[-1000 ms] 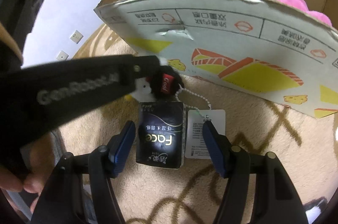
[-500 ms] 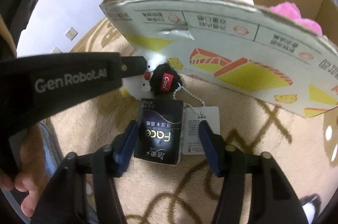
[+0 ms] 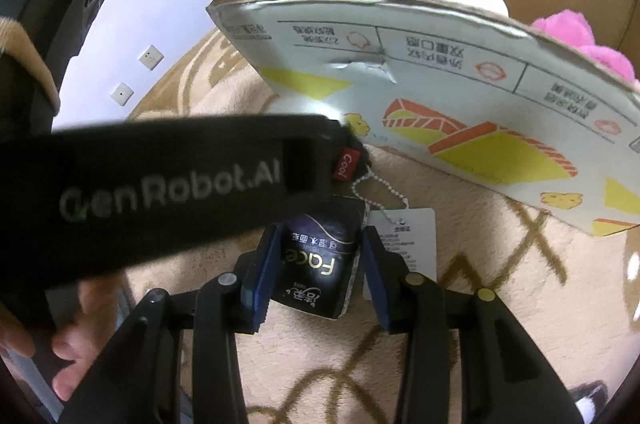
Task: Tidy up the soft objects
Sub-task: 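Grasp the white chick plush with the left tool while the right tool grasps the black tagged item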
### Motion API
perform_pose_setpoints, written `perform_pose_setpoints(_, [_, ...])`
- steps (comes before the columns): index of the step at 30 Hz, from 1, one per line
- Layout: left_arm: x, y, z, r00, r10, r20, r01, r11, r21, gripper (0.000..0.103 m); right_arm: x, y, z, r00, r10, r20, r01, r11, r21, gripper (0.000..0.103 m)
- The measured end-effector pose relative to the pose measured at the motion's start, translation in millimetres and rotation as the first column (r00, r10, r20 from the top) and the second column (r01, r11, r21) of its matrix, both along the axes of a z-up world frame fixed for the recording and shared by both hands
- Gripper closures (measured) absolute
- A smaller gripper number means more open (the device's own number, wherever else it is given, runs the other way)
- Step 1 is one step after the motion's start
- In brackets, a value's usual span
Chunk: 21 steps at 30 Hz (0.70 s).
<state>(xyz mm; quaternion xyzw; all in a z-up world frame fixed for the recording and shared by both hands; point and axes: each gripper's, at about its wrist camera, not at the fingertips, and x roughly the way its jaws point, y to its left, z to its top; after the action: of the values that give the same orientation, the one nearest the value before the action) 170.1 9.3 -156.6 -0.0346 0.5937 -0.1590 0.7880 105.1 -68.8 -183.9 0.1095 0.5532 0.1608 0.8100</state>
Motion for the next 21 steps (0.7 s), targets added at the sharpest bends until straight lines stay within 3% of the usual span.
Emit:
perform_pose_setpoints(5, [3,-2,-11,1.0,0.006,-0.03,-0.006,1.0,-0.009,0.047,7,-4,-5,0.999,-0.005,-0.033,0.006,0.999,0.031,0.053])
perform_pose_setpoints(10, [4,-7,-21,0.999,-0.006,-0.053,0.005,1.0,-0.029,0.046,7,1,-6,1.0,0.007,-0.029,-0.008,1.0,-0.008,0.053])
perform_pose_setpoints(18, [2,-20,-25,0.999,-0.041,-0.018,0.041,0.999,0.012,0.044,7,8,-10,0.999,0.026,-0.028,-0.027,0.998,-0.051,0.06])
perform_pose_setpoints(20, [0,-25,-26,0.999,-0.054,-0.003,0.054,0.998,0.031,0.049,6,7,-8,0.999,0.024,-0.028,-0.026,0.998,-0.064,0.061])
perform_pose_setpoints(21, [-2,-30,-27,0.998,-0.065,0.0,0.065,0.997,0.034,0.059,6,5,-7,0.999,0.016,-0.03,-0.018,0.997,-0.081,0.062])
